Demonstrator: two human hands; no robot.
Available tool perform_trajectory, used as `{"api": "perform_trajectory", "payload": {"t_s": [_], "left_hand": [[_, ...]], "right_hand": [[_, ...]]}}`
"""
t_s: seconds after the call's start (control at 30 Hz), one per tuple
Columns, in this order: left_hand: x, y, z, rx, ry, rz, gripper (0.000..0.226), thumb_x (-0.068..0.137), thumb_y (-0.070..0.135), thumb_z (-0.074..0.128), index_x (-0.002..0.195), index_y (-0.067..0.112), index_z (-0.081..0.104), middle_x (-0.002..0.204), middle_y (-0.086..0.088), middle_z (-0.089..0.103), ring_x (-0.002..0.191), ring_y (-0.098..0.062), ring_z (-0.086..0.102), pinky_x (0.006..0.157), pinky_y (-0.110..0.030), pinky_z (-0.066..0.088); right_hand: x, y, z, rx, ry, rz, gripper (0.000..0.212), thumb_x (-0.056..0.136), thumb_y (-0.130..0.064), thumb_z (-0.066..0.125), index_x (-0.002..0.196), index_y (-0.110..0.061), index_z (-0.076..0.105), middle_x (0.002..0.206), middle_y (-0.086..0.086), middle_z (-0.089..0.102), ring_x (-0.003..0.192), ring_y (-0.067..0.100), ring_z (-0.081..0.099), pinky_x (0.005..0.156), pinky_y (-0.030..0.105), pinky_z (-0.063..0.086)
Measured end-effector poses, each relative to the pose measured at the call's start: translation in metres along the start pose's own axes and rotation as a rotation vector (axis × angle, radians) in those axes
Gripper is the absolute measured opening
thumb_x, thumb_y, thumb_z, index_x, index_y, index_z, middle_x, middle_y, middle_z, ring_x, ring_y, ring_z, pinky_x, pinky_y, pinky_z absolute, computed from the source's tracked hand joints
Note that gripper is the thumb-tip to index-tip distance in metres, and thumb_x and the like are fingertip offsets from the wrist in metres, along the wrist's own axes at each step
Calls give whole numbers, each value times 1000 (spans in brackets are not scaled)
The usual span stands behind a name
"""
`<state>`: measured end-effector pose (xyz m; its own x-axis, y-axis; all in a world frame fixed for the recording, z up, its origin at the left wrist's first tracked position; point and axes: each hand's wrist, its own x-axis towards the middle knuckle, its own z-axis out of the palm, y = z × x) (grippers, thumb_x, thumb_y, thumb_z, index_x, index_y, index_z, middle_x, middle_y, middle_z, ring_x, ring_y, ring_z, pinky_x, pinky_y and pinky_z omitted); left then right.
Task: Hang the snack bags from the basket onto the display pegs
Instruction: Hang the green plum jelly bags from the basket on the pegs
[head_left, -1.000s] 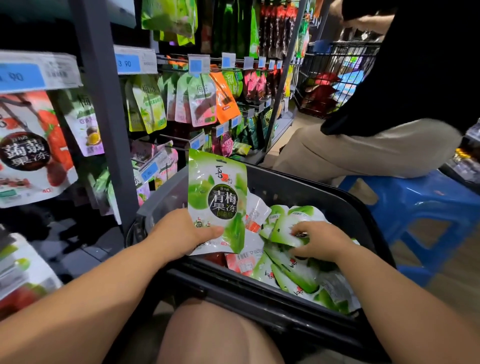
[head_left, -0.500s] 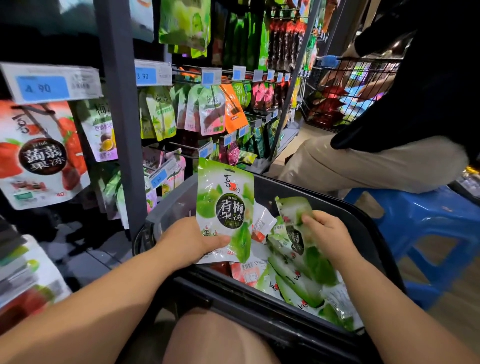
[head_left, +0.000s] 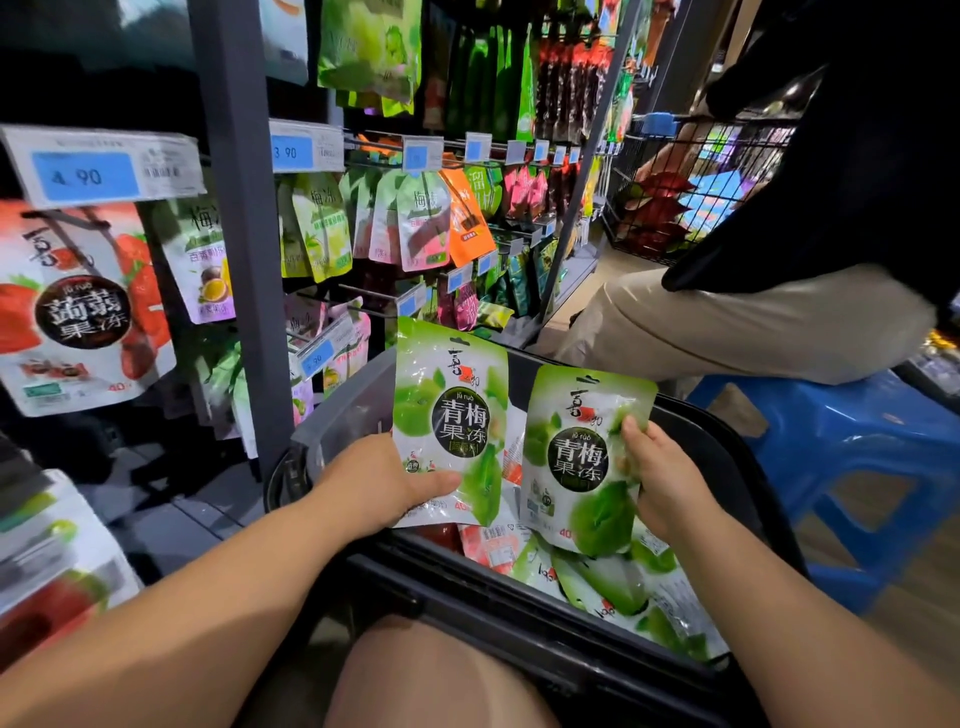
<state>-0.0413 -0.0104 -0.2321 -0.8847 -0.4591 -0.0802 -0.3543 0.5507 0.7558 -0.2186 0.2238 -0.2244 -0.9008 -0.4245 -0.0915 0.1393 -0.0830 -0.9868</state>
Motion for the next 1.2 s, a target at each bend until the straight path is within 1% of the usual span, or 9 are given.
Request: {"api": "perform_trajectory", "payload": {"t_s": [0.1, 0.27, 0.4, 0.53, 0.67, 0.9, 1.07, 1.13, 1.2], "left_hand": [[-1, 1, 0, -11, 0, 6, 43, 67, 63, 73, 101, 35, 73, 98, 11, 74, 94, -17, 67, 91, -39, 52], [-2, 1, 1, -33, 1, 2, 46, 65, 66, 73, 100, 35, 73, 97, 12, 74, 94, -16, 67, 91, -40, 53], [-4, 2, 3, -61, 2, 2, 33, 74, 55, 77, 99, 34, 73, 97, 12, 74, 94, -16, 67, 92, -39, 52], [-9, 7, 2, -213, 63, -12, 22, 74, 42, 81, 92, 34, 70, 98, 12, 74, 96, -13, 66, 94, -34, 51], [-15, 11, -11, -571, 129, 6, 40, 67, 32, 85, 105, 23, 73, 103, 7, 75, 102, -16, 69, 101, -39, 49], [-31, 17, -38, -792, 145, -5, 25, 82, 9, 75, 105, 16, 72, 100, 1, 76, 97, -19, 72, 100, -44, 50], [-48, 31, -53, -883, 148, -2, 34, 77, 23, 81, 109, 18, 72, 106, 3, 75, 105, -18, 69, 107, -45, 44], [-56, 33, -65, -943, 181, -11, 50, 64, 44, 84, 107, 21, 72, 107, 6, 74, 108, -16, 65, 109, -43, 40], [-65, 35, -78, -955, 231, -16, 38, 70, 47, 82, 98, 24, 71, 97, 12, 72, 100, -8, 62, 101, -33, 39]], "right_hand": [[4, 2, -7, -63, 4, 9, 23, 93, -7, 62, 115, -14, 60, 108, 12, 73, 91, 24, 72, 78, 40, 56], [6, 19, -14, -263, -82, 196, 82, 65, 11, 83, 131, -18, 43, 117, 18, 67, 104, 39, 67, 90, 60, 54], [2, 31, -6, -352, -112, 280, 98, 63, 14, 83, 138, -25, 34, 117, 18, 66, 98, 39, 69, 80, 52, 59], [5, 27, -2, -251, -67, 244, 81, 68, 18, 76, 135, -14, 44, 107, 18, 72, 91, 37, 71, 73, 46, 60], [-1, 6, -2, -74, -61, 203, 47, 75, 13, 68, 119, 2, 60, 91, 17, 75, 74, 31, 73, 62, 39, 60], [-24, -42, 41, 279, -204, 78, 15, 92, 4, 49, 95, -2, 62, 61, 7, 70, 46, 16, 66, 40, 26, 52], [-33, -63, 101, 252, -358, 46, 38, 71, -5, 63, 109, -1, 65, 84, 15, 73, 65, 26, 71, 59, 38, 61], [-35, -70, 121, 233, -390, 22, 31, 74, -3, 63, 105, 0, 65, 79, 14, 73, 60, 24, 70, 54, 34, 60], [-37, -76, 138, 212, -395, 3, 19, 83, 3, 60, 101, -1, 65, 73, 11, 72, 55, 20, 68, 48, 28, 56]]}}
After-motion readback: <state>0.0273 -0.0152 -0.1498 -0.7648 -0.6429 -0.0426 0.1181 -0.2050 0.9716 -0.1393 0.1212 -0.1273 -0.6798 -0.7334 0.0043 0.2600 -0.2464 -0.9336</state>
